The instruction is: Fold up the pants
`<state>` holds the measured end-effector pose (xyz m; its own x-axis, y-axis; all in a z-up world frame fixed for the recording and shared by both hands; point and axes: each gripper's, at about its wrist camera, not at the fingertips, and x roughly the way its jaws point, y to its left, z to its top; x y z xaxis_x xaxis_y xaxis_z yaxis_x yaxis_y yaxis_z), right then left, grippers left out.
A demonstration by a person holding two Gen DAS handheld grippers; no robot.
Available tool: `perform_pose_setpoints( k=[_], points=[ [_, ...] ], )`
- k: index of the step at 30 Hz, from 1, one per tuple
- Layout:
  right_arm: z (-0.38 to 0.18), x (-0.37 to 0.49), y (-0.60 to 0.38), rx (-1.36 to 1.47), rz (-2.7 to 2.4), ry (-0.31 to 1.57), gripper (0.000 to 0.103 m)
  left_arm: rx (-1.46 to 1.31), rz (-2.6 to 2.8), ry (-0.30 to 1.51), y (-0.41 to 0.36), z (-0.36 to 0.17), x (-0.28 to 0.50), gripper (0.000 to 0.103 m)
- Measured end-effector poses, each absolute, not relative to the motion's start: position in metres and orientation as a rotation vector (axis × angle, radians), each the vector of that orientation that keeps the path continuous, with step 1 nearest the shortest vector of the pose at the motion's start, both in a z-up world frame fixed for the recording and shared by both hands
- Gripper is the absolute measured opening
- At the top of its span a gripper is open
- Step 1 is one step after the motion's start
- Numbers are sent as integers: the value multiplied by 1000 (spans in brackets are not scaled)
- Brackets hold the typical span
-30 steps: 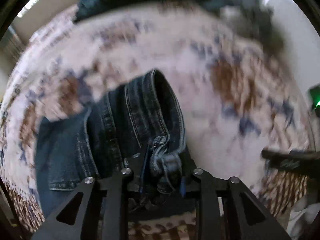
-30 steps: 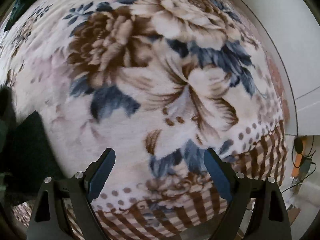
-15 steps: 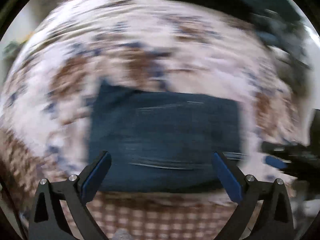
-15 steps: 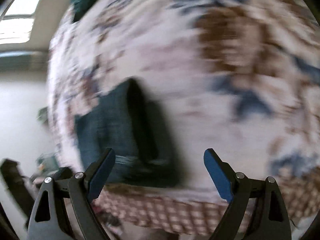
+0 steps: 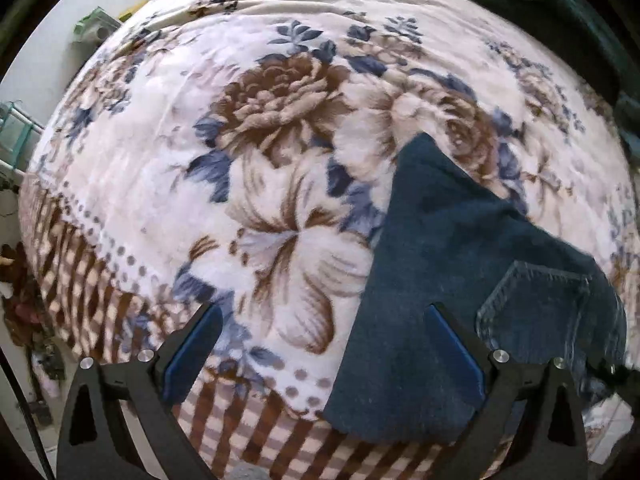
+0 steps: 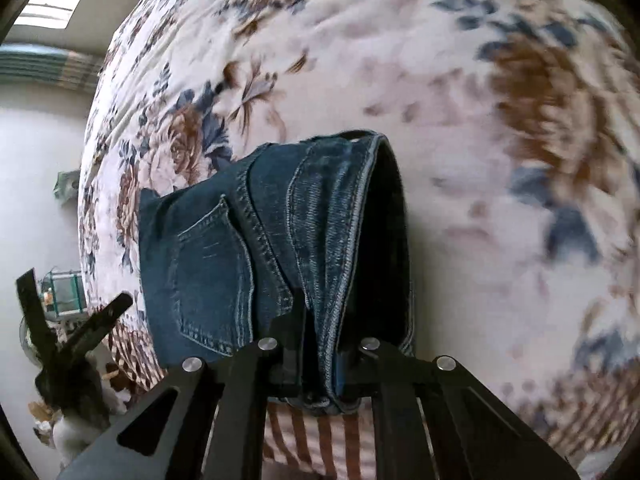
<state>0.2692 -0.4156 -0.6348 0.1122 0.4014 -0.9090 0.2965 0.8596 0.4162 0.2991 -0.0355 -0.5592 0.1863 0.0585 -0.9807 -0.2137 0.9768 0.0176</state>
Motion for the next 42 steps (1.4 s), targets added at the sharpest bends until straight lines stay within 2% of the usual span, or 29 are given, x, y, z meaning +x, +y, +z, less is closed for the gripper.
perform_pose_setpoints(
  k=[4,10,13,15,16,17,18,19,20,22,24,26,28,31,32,33,34,35,38,40,42],
  points=[
    [-617,251,-453,597,-6,1496,11,-138,135,1374,-43,-559,307,103],
    [-669,248,-471,491,-90,1621,18,-155,40,1420,-64,-582,341,103],
    [-679,250,-470,505,-66,1653,22,-201,8,1448,-67,-598,367,103],
    [-676,248,-476,527,-65,1657,53,-282,-10,1469,-65,-610,382,103],
    [-678,250,-478,543,-65,1667,58,-330,-16,1479,-63,-617,389,103],
    [-679,246,-487,595,-68,1668,64,-392,-43,1477,-61,-624,397,98],
    [-680,244,-494,648,-63,1653,64,-429,-57,1470,-60,-628,401,74],
    [-684,242,-497,691,-54,1643,64,-478,-87,1453,-59,-632,406,54],
    [-688,240,-502,756,-48,1637,64,-527,-115,1449,-59,-636,408,27],
    [-696,239,-507,833,-48,1619,63,-574,-102,1455,-55,-644,411,24],
    [-705,235,-510,855,-60,1593,57,-653,-101,1452,-45,-651,409,21],
    [-713,226,-517,911,-100,1589,56,-745,-98,1461,-33,-661,407,20],
    [-716,225,-519,929,-106,1599,56,-802,-98,1464,-27,-665,404,22],
    [-709,230,-517,930,-77,1610,63,-690,-142,1466,-36,-642,404,31],
    [-700,226,-521,959,-67,1584,63,-655,-162,1465,-38,-634,401,52],
    [-694,222,-524,994,-60,1558,66,-598,-182,1466,-42,-626,396,81],
    [-692,216,-527,1030,-59,1541,69,-525,-198,1458,-48,-615,387,95],
    [-692,211,-528,1047,-71,1546,71,-475,-207,1450,-54,-611,382,102],
    [-712,199,-517,1114,-83,1576,71,-365,-214,1463,-61,-607,356,102],
    [-725,200,-507,1176,-75,1558,68,-352,-207,1491,-62,-613,339,102],
    [-724,197,-503,1183,-83,1525,40,-312,-173,1512,-61,-621,326,102]
  ],
)
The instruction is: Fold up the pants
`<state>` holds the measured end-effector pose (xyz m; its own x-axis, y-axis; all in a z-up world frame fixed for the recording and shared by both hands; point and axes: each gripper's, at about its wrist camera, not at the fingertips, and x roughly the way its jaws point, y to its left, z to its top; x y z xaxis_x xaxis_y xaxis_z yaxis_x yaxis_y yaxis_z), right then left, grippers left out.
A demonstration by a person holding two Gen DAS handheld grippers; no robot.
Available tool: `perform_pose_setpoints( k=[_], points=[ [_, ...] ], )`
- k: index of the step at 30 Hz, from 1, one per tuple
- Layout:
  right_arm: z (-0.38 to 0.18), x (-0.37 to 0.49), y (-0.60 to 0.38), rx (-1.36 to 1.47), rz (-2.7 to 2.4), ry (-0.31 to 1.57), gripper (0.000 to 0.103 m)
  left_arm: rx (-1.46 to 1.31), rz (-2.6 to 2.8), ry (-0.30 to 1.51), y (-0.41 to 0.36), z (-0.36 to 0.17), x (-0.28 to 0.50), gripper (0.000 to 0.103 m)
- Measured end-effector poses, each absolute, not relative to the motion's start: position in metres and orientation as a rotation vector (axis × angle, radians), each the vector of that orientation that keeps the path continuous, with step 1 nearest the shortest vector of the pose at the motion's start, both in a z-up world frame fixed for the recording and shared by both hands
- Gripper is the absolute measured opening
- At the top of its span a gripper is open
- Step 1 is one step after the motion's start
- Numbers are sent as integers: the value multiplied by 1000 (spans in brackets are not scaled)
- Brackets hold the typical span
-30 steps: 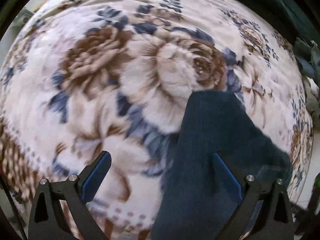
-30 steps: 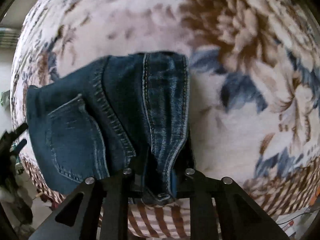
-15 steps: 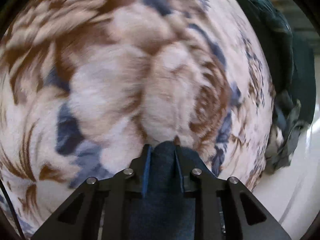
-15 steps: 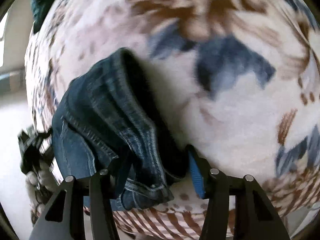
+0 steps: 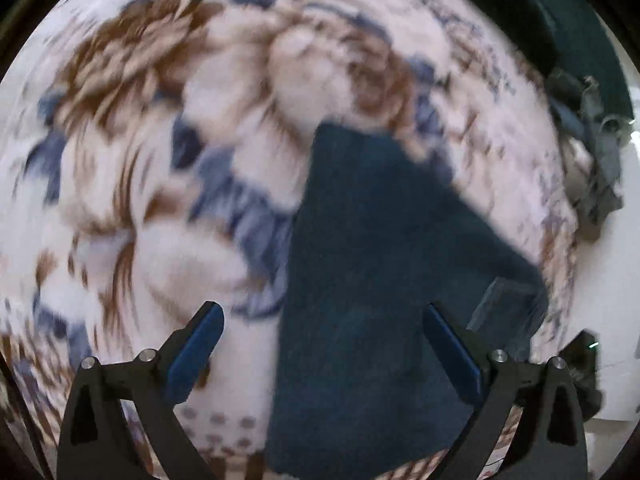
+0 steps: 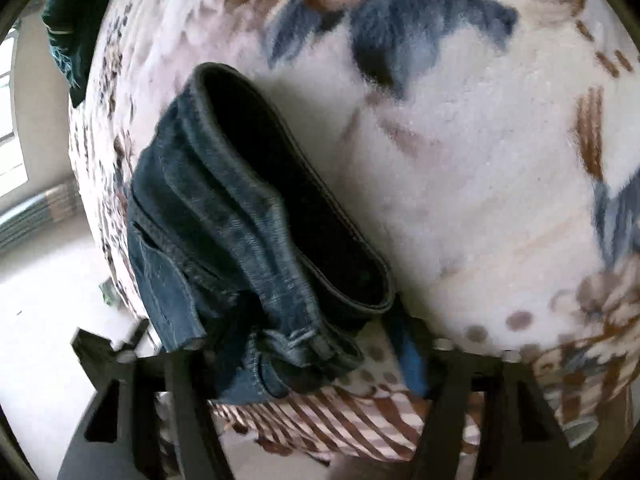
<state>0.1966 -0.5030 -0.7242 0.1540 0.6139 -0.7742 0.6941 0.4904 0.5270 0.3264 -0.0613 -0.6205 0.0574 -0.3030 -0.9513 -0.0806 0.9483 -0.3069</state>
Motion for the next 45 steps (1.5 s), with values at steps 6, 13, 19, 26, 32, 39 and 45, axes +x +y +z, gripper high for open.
perform_pose_setpoints(
  k=[6,13,19,26,32,39,45],
  points=[
    [-712,198,-500,981,-97,1572,42,-185,-150,1488,-67,-624,306,102],
    [-686,205,-493,984,-47,1536,73,-22,-113,1446,-89,-615,308,102],
    [-704,177,-463,1191,11,1471,79,-32,-129,1465,-105,-615,305,102],
    [-745,175,-447,1415,38,1294,87,-403,-173,1547,-72,-647,297,102],
    [-755,164,-447,1577,44,1101,87,-536,-207,1527,-59,-661,301,102],
    [-752,178,-432,1556,43,1053,87,-612,-284,1418,-58,-647,304,66],
    [-761,192,-420,1547,-12,1067,96,-603,-311,1416,-63,-658,313,61]
  ],
)
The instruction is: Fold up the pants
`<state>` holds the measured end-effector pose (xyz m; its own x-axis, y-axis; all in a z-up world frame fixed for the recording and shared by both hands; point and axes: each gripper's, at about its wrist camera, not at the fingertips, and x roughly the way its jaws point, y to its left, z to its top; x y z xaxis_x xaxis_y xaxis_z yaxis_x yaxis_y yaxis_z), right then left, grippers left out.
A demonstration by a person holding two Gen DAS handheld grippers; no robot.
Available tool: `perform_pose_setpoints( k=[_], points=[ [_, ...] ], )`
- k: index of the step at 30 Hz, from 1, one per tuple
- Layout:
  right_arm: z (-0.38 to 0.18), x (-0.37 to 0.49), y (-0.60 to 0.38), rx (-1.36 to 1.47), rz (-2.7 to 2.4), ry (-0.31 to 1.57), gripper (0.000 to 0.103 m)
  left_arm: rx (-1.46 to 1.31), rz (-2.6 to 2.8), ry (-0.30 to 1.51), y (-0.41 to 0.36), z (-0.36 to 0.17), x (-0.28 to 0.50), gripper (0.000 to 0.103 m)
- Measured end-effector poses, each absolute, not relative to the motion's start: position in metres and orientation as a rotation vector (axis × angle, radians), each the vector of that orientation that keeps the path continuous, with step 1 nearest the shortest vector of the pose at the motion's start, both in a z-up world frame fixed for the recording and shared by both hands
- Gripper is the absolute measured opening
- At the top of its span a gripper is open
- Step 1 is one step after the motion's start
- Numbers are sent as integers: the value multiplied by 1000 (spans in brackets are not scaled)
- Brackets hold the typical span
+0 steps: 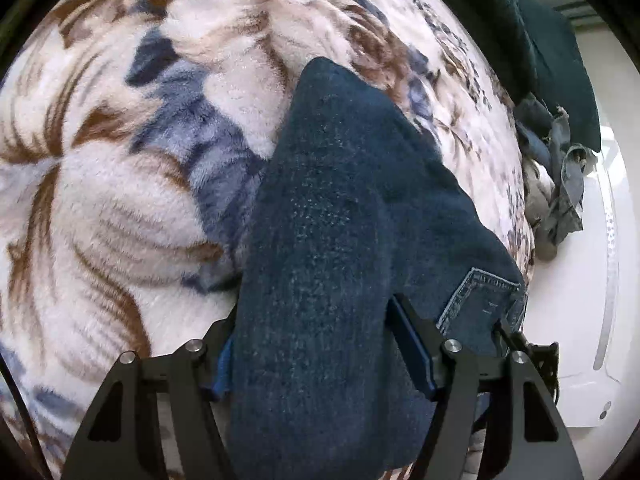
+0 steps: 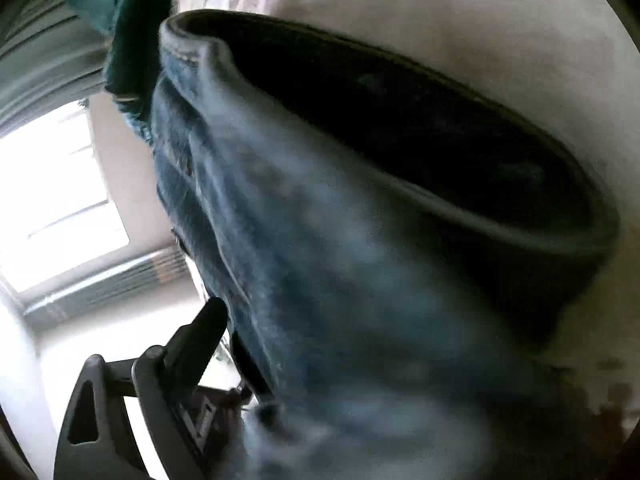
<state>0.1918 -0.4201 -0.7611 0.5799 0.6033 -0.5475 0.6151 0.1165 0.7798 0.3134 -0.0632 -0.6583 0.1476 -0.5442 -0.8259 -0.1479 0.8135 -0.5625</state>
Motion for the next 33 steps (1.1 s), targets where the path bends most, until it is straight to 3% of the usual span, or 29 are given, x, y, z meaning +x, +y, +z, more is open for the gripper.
perform_pose_setpoints(
  k=[1,3,6,15,21,33],
  points=[
    [-756,195,-418,1537,-22,1065,93,-599,-319,1405,-64,-655,314,56],
    [-745,195,-414,1479,-28,1073,63,-584,-341,1373,-65,-641,311,34],
    [-726,190,-408,1443,-20,1050,55,-548,-341,1354,-66,-625,308,27],
    [-650,206,-418,1382,60,982,52,-548,-362,1263,-67,-555,328,25],
    [-614,278,-405,1355,91,898,52,-559,-421,1201,-54,-525,409,25],
    [-671,506,-357,1363,140,788,53,-495,-470,1173,-11,-569,656,27]
  ],
)
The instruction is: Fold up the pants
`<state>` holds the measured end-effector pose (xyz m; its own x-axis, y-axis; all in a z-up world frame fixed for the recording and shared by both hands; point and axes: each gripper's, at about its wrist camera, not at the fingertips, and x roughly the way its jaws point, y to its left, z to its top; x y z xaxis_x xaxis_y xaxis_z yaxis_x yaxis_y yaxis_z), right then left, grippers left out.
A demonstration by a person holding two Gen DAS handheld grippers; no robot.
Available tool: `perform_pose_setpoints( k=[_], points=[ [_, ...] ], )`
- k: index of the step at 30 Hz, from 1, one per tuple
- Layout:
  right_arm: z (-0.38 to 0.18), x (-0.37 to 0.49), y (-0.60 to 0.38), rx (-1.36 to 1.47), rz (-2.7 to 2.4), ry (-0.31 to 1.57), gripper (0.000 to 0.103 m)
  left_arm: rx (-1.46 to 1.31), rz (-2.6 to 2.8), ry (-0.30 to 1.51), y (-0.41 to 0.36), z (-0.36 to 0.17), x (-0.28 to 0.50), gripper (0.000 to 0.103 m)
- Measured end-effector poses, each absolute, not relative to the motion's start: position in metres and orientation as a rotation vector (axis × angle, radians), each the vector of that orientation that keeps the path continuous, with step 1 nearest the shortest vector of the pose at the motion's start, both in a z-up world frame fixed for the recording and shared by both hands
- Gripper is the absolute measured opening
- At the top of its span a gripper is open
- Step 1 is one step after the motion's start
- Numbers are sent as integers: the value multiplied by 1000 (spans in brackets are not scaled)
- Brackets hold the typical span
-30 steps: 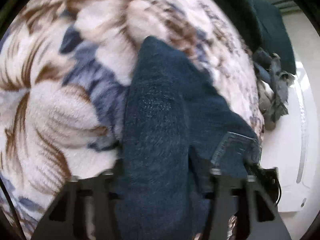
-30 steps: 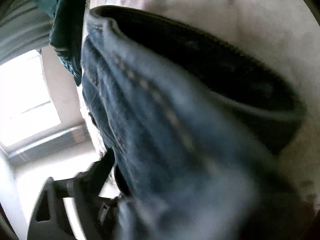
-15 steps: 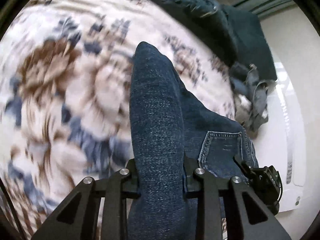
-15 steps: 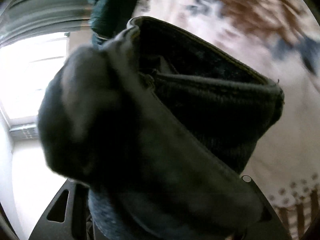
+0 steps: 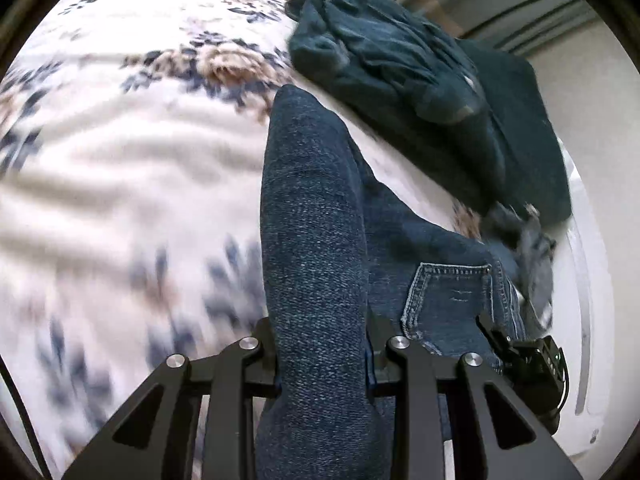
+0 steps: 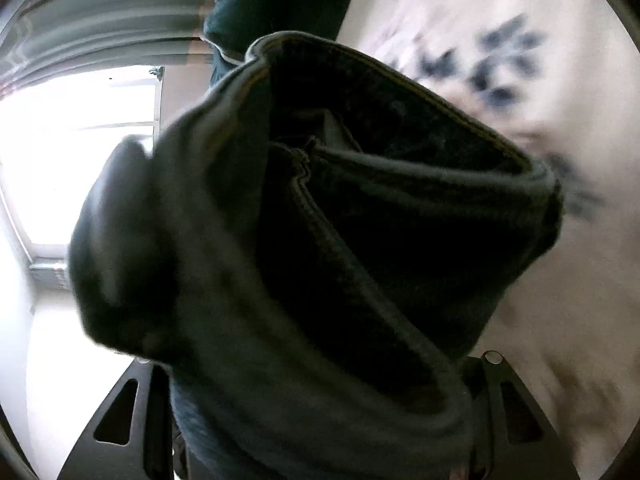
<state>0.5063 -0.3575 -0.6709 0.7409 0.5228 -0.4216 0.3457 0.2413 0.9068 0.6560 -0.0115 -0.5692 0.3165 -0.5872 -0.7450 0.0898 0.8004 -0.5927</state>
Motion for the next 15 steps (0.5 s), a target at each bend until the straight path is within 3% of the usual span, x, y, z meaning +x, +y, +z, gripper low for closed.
perform_pose_setpoints(
  k=[3,4,5,7,9,15],
  points=[
    [-716,544,-350,1367,84,919,69,-397,-343,1290,0,-613,703,48],
    [-730,547,-349,1374,48,980,68,-341,-281,1340,4,-625,711,53],
    [-737,546,-350,1376,53,1004,69,-342,-298,1359,8,-632,713,64],
    [-731,541,-350,1337,74,1026,73,-287,-302,1330,6,-623,703,70],
    [-715,534,-348,1241,46,1082,90,-153,-266,1302,-4,-609,686,77],
    [-625,565,-332,530,-266,1242,95,62,-140,1252,-34,-571,645,87]
  ],
)
